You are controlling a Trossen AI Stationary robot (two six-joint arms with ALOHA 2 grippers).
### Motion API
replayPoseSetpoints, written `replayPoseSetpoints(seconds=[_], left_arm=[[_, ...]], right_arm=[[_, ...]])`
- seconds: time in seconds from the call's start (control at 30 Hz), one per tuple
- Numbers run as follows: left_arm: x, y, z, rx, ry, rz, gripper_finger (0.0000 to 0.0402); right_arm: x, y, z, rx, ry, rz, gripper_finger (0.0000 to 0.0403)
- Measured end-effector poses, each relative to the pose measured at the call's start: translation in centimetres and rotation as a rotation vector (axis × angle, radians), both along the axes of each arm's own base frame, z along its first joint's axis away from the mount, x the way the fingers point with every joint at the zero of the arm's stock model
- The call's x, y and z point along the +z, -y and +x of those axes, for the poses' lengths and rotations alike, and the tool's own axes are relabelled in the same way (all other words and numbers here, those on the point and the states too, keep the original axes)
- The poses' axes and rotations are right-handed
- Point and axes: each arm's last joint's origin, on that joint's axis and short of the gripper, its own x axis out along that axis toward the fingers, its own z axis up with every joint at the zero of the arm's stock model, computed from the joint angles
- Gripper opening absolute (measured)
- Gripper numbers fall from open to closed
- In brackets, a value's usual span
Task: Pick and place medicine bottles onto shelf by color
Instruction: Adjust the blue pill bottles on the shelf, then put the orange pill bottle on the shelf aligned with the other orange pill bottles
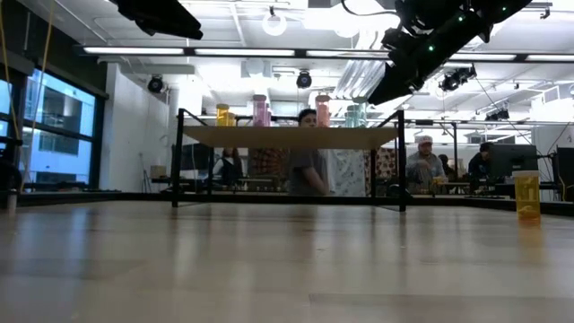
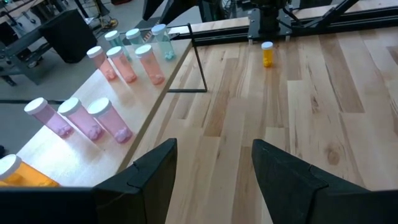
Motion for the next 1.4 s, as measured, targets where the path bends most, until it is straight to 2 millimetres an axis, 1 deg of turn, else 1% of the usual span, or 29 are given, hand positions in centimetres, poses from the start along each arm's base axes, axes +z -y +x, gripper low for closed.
replayPoseSetpoints(seconds=[0.4, 0.6, 0.73, 0.83, 1.0, 1.2, 1.4], left_arm=[[0.0, 0.0, 0.0, 0.000, 0.000, 0.000, 0.0200], [0.0, 0.0, 0.0, 0.000, 0.000, 0.000, 0.0200], [0.0, 0.0, 0.0, 0.000, 0.000, 0.000, 0.0200], [0.0, 0.0, 0.0, 0.001, 0.000, -0.001, 0.0200], [0.0, 0.0, 0.0, 0.000, 0.000, -0.001, 0.0200], [0.0, 0.0, 0.0, 0.001, 0.001, -0.002, 0.0200], [0.0, 0.0, 0.0, 0.008, 0.008, -0.015, 0.0200]], right_arm=[[0.0, 0.0, 0.0, 0.020, 0.007, 0.013, 0.0218], [0.0, 0.1, 0.0, -0.015, -0.002, -0.001, 0.0218], [-0.1, -0.1, -0.3, -0.055, 0.003, 0.046, 0.0218], [0.0, -0.8, -0.8, -0.093, -0.005, 0.093, 0.0218], [0.4, -2.8, -1.7, -0.132, -0.009, 0.142, 0.0218], [1.0, -5.1, -2.5, -0.125, 0.016, 0.208, 0.0218], [0.5, -7.2, -3.1, -0.136, -0.023, 0.337, 0.0218]])
